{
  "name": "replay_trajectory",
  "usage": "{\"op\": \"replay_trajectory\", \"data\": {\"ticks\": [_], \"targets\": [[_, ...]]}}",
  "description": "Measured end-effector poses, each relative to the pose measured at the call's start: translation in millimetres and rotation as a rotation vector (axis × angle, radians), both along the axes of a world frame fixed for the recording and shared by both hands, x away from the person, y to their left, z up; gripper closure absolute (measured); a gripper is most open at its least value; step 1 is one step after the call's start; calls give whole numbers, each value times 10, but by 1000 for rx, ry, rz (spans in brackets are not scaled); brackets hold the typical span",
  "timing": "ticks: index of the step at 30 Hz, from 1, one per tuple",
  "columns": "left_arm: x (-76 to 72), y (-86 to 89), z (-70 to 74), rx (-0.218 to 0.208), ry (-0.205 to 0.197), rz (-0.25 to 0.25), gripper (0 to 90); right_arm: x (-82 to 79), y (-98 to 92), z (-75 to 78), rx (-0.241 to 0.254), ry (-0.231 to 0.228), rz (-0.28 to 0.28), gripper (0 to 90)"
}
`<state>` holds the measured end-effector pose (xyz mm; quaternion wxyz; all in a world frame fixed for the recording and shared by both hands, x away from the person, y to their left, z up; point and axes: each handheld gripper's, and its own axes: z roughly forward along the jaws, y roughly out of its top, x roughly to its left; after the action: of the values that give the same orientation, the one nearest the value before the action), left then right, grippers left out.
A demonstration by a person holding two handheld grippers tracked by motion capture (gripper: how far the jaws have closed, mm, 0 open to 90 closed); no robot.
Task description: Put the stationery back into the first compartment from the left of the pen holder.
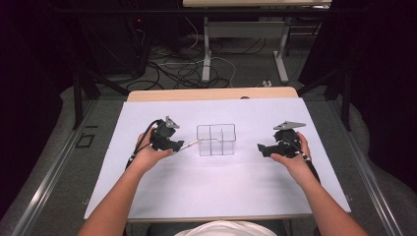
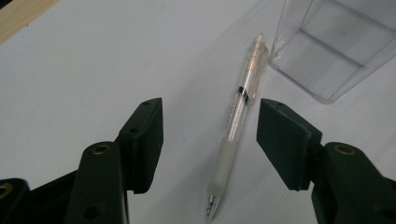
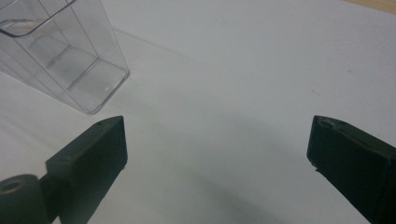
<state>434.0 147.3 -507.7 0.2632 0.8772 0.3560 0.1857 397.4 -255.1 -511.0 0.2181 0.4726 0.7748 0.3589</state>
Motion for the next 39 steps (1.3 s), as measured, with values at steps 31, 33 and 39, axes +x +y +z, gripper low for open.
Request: {"op": "replay_trajectory", "data": {"ticks": [31, 33, 39], "targets": [[21, -216, -256, 273, 68, -135, 647, 12, 28, -69, -9, 31, 22, 64], [24, -217, -267, 282, 75, -137, 666, 10, 32, -71, -5, 33, 20, 65], [19, -239, -274, 284, 85, -149, 745, 10, 32, -81, -6, 39, 24, 67]]}}
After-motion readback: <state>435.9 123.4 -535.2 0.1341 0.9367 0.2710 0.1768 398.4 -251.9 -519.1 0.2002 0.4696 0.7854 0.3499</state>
